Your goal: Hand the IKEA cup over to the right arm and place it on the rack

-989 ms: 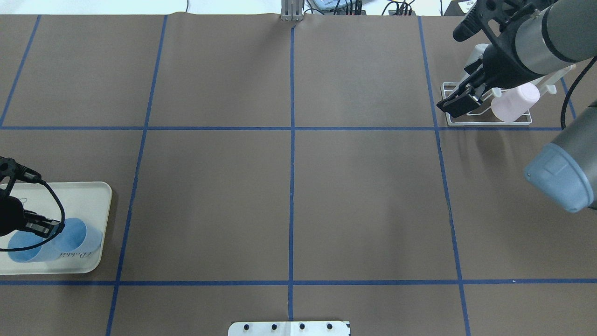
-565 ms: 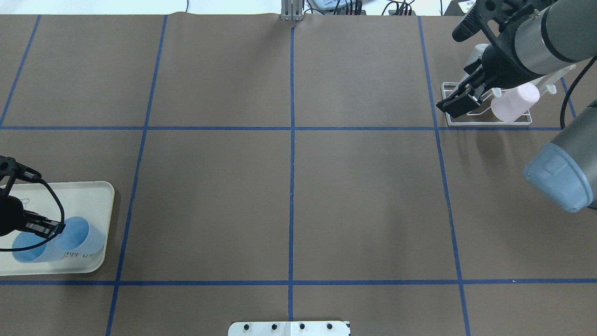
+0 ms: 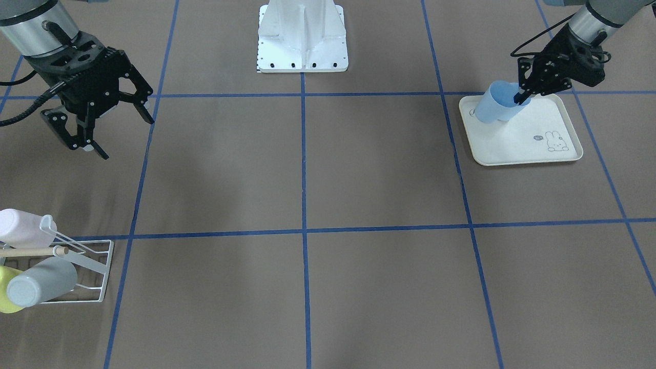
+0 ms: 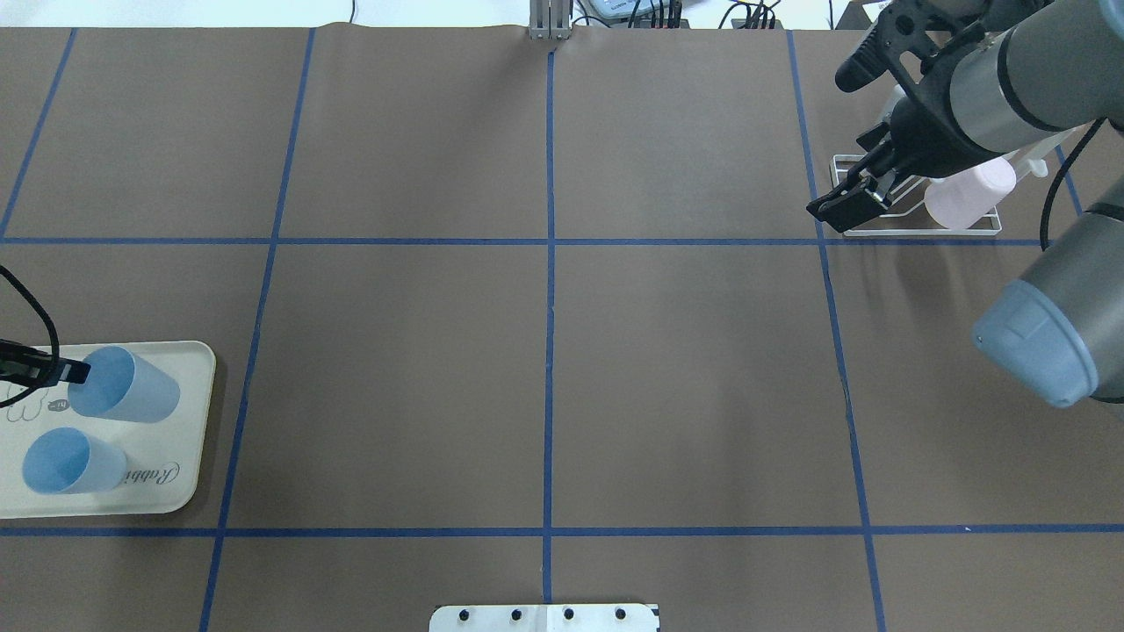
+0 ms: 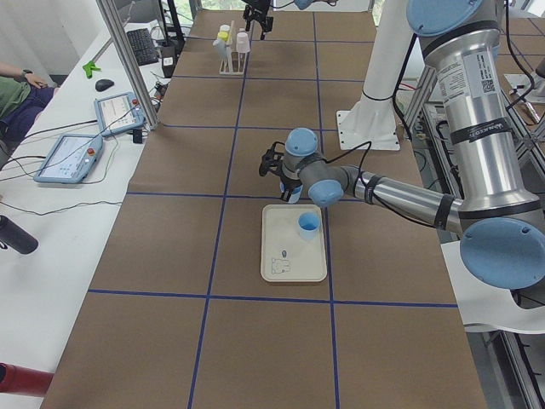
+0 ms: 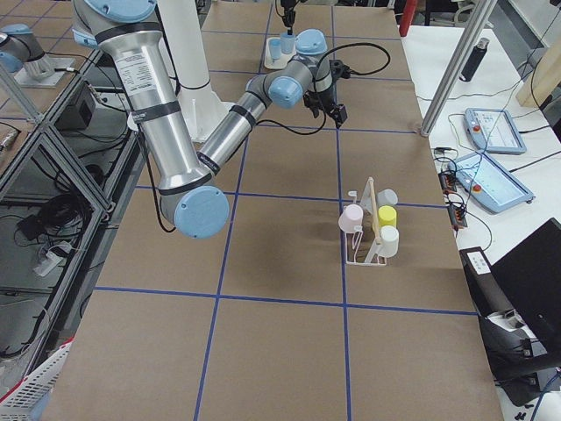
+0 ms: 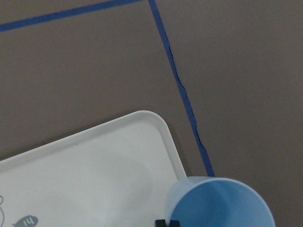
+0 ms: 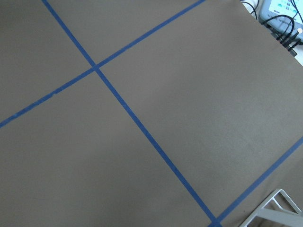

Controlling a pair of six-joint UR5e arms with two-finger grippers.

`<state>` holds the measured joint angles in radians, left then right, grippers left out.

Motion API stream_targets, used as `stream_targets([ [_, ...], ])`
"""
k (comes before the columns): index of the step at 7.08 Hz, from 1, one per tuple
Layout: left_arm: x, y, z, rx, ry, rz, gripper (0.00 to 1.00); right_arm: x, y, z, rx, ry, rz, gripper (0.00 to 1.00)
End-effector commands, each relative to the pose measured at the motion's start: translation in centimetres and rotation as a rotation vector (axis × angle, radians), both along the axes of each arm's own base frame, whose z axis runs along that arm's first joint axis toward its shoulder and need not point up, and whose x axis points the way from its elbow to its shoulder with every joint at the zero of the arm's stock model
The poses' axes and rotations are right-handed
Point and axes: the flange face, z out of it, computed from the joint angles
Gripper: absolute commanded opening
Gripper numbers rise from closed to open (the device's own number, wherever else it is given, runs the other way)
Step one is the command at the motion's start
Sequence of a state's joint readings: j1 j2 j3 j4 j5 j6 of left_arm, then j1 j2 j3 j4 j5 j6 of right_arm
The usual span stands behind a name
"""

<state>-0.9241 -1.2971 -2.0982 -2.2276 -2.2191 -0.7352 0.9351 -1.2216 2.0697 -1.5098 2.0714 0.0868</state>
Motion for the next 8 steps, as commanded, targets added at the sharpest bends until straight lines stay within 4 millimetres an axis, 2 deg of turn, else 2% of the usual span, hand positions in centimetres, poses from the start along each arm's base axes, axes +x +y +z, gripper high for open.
stream_targets([
  [1,0.1,-1.5,-5.7,-0.059,0.118,-0.087,0.00,-3.6,-1.3,2.0,0.028,-0.140,0.023,0.99],
  [2,1.1,-2.5,-8.7,-0.145,0.196,-0.124,0.00,-5.3,-1.5,3.0,0.048,-0.222,0.026,0.99],
  [3,1.7,-3.1,-13.1,-0.193,0.286,-0.157,0.00,-7.3,-0.9,4.1,0.075,-0.273,0.004,0.99],
  [5,3.6,-5.1,-23.0,-0.322,0.481,-0.191,0.00,-9.2,0.8,2.7,0.140,-0.355,0.001,0.99],
  [6,3.9,-5.4,-26.8,-0.381,0.554,-0.198,0.00,-9.3,1.2,2.1,0.182,-0.391,0.012,0.99],
  [7,4.1,-5.2,-28.8,-0.432,0.594,-0.199,0.00,-9.2,1.8,1.6,0.207,-0.446,0.021,0.99],
  [8,4.2,-5.1,-30.3,-0.472,0.627,-0.202,0.00,-9.9,3.1,0.8,0.259,-0.512,0.034,0.99],
])
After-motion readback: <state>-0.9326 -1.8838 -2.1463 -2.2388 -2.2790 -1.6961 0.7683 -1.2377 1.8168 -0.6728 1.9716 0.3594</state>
